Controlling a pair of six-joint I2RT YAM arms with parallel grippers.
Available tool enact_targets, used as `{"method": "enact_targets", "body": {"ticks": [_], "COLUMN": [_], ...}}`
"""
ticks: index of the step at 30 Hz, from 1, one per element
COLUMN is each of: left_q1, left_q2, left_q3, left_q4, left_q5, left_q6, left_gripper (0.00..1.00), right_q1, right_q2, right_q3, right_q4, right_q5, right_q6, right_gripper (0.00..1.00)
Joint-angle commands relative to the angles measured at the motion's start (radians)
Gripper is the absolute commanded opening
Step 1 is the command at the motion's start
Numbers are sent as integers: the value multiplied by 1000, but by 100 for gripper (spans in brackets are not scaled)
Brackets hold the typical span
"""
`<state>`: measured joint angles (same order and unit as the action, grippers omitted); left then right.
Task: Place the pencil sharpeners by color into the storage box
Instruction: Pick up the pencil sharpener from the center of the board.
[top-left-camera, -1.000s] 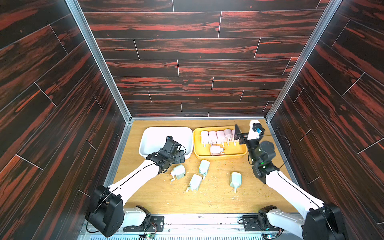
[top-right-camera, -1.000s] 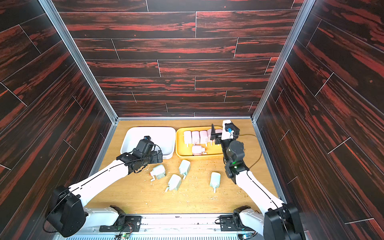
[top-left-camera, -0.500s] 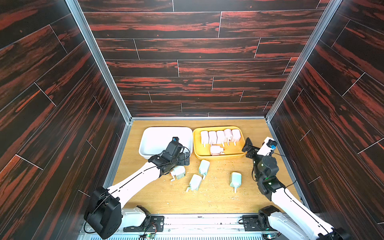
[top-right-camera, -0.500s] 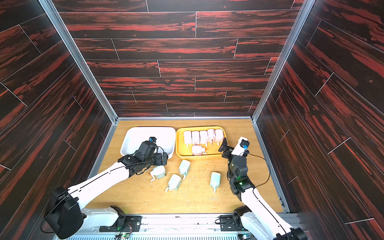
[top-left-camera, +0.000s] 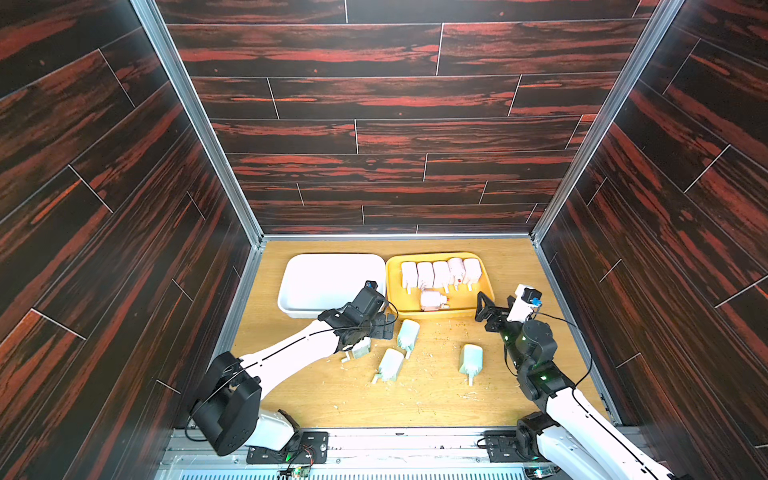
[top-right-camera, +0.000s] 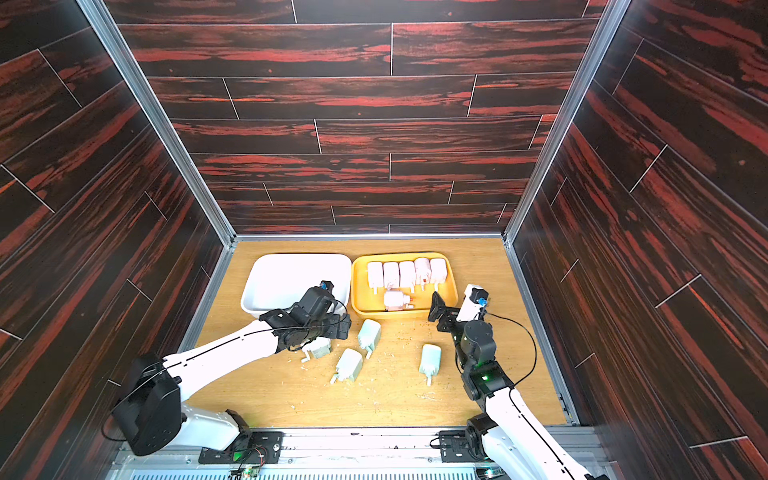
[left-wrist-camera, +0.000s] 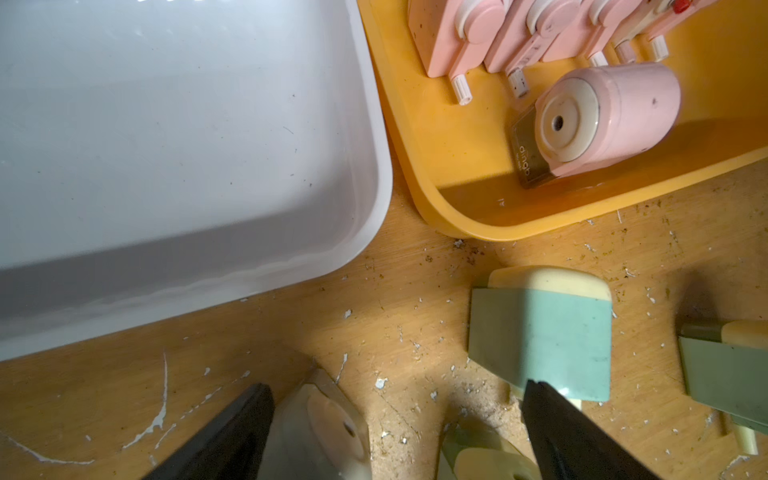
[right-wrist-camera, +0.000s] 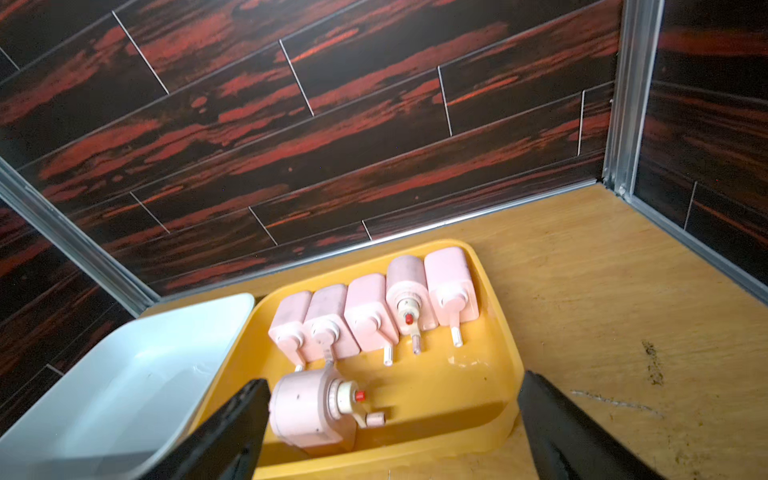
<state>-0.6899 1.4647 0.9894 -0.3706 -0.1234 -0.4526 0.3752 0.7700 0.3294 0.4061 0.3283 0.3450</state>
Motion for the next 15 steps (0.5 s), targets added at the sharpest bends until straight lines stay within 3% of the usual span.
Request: {"method": "enact_targets", "body": {"ticks": [1, 9, 15], "left_q1": [-12, -79, -153], "left_q2": [41, 128, 181], "left_q3": [67, 124, 171], "left_q4": [-78, -92, -103], "left_q5": [-11, -21, -82], "left_q6": [-3, -4, -8], "left_gripper": [100, 100, 100], "right_q1": [5, 5, 6], "right_q2": [8, 57, 86], "right_q3": [-11, -10, 4], "right_q4": [5, 24, -7], "right_q5": [-44, -145, -126], "right_q6": [-14, -32, -13], "right_gripper": [98, 98, 98]}}
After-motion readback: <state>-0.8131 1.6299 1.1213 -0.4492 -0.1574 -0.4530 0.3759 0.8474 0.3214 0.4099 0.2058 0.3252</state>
